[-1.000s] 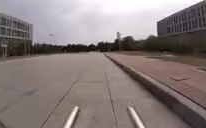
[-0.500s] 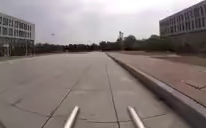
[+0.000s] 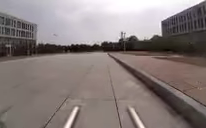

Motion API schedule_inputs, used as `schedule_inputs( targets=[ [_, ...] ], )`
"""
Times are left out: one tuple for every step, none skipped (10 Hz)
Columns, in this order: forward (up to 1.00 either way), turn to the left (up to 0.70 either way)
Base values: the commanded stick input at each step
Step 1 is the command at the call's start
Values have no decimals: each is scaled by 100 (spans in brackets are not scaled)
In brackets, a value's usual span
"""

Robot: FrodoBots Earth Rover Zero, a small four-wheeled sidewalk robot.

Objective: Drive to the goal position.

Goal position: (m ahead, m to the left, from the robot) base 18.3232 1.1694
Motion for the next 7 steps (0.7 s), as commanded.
schedule_inputs(
  targets=[
    [70, 0],
    [70, 0],
    [70, 0],
    [70, 0],
    [70, 0],
    [70, 0],
    [70, 0]
  ],
)
